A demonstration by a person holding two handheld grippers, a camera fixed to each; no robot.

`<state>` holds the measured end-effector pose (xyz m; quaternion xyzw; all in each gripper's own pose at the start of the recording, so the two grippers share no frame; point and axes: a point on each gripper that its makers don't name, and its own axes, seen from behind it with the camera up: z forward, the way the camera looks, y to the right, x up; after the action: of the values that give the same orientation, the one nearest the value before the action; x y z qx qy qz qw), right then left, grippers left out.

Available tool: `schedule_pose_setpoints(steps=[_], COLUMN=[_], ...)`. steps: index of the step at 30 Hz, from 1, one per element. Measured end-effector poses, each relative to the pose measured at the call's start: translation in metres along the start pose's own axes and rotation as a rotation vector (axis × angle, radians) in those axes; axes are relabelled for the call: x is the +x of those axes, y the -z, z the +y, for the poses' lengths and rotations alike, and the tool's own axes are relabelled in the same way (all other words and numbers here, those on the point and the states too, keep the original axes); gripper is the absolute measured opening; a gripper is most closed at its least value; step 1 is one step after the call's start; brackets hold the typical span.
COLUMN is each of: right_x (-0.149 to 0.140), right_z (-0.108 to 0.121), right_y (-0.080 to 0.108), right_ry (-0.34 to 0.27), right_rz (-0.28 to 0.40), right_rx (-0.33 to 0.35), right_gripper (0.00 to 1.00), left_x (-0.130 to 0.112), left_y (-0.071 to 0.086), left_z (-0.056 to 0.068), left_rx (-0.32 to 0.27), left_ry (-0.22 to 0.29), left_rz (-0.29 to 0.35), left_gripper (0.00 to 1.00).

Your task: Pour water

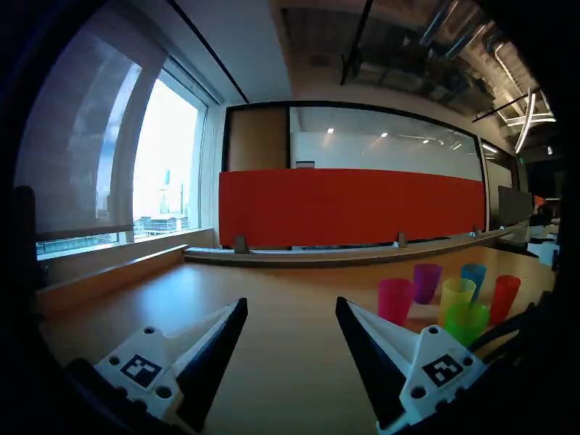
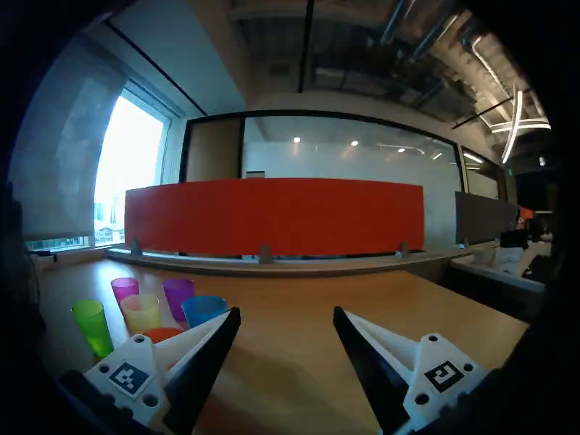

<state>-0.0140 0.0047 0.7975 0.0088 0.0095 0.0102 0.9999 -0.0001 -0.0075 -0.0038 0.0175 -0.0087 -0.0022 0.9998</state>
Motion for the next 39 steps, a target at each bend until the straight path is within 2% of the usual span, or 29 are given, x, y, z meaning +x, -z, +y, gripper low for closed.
schedule_pose_setpoints(steps=[39], right_x=[0.0012], right_z=[-0.0003], right_y=[0.0004], right_ry=[0.0], right_rz=[-0.001], right_rx=[0.0], right_gripper=[0.99], left_x=[-0.0064], left_y=[-0.0037], left_z=[-0.0001], left_rx=[-0.001], left_ry=[0.004], left_rz=[0.001], left_gripper=[0.9])
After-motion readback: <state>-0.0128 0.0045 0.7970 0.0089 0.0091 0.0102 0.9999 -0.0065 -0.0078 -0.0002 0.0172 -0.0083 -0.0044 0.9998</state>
